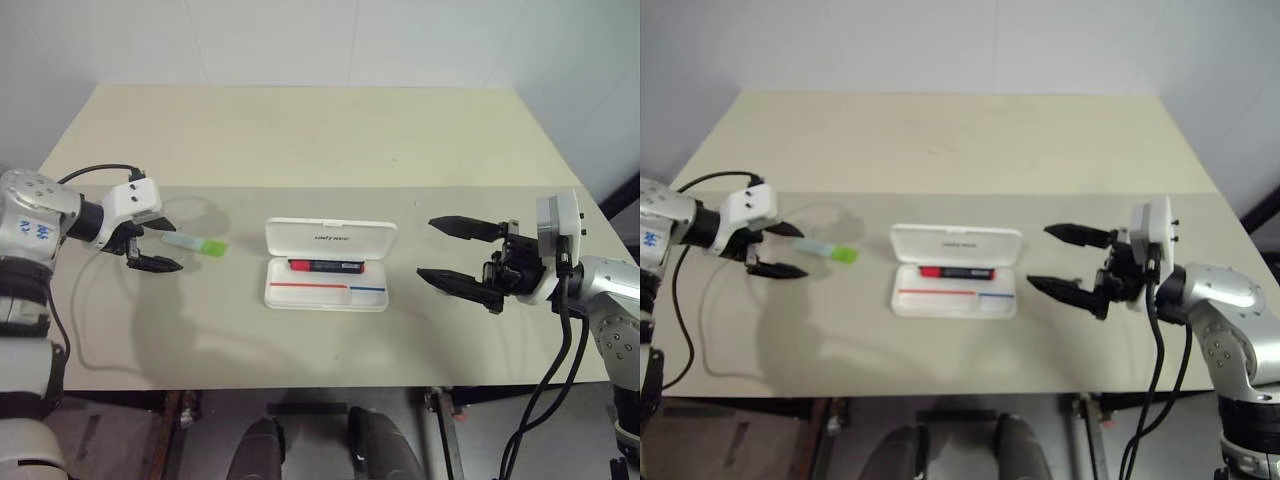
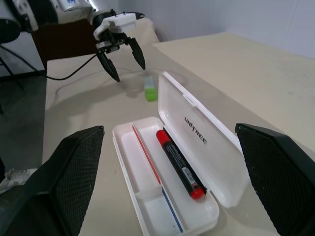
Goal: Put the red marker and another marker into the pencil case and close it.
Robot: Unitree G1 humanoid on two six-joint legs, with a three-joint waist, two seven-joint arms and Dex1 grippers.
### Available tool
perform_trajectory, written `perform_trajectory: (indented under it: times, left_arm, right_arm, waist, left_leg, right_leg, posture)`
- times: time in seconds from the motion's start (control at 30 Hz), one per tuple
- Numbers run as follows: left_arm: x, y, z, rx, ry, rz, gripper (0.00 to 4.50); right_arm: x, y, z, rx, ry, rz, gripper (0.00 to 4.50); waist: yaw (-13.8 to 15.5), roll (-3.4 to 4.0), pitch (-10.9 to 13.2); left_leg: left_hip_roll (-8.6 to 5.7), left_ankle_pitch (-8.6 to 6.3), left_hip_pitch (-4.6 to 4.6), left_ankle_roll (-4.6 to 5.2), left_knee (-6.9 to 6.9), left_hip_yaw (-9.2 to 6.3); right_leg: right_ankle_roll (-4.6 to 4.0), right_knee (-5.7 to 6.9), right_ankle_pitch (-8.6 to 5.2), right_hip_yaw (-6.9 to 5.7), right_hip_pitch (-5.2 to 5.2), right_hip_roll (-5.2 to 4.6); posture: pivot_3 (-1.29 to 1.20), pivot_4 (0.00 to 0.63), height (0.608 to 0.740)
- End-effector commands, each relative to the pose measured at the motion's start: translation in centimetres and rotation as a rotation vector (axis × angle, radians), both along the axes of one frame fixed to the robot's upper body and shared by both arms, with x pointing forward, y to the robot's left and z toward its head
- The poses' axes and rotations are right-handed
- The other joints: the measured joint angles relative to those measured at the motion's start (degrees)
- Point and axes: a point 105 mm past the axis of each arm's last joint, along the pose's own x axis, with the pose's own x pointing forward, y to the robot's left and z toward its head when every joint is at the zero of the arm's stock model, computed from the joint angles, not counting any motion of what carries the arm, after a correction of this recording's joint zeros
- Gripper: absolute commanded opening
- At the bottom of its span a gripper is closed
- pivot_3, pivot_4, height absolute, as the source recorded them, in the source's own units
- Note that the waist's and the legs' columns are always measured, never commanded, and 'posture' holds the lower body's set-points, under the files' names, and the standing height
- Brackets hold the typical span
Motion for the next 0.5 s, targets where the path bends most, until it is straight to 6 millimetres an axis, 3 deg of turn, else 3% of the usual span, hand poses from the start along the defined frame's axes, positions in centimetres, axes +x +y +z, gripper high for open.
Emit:
perform_trajectory:
  times: [0.03, 0.5]
  left_arm:
    - [0.7, 0.1, 0.3, 0.039, 0.035, -0.001, 4.48]
    - [3.0, -0.9, -0.6, 0.155, 0.024, 0.027, 4.48]
  right_arm:
    - [-0.3, 0.2, 0.5, 0.01, -0.042, 0.006, 4.5]
    - [0.1, 0.2, 0.2, 0.012, -0.055, 0.0, 4.5]
  waist:
    - [-0.33, 0.0, 0.0]
    - [-0.21, -0.01, 0.01]
  left_leg:
    - [0.02, -0.02, 0.01, 0.0, 0.02, 0.0]
    - [0.11, -0.12, -0.02, -0.03, 0.05, 0.03]
  right_leg:
    - [0.01, 0.01, -0.01, 0.0, 0.0, 0.02]
    - [0.04, 0.05, -0.03, 0.05, -0.06, 0.12]
  posture:
    - [0.0, 0.15, 0.74]
    - [0.0, 0.15, 0.74]
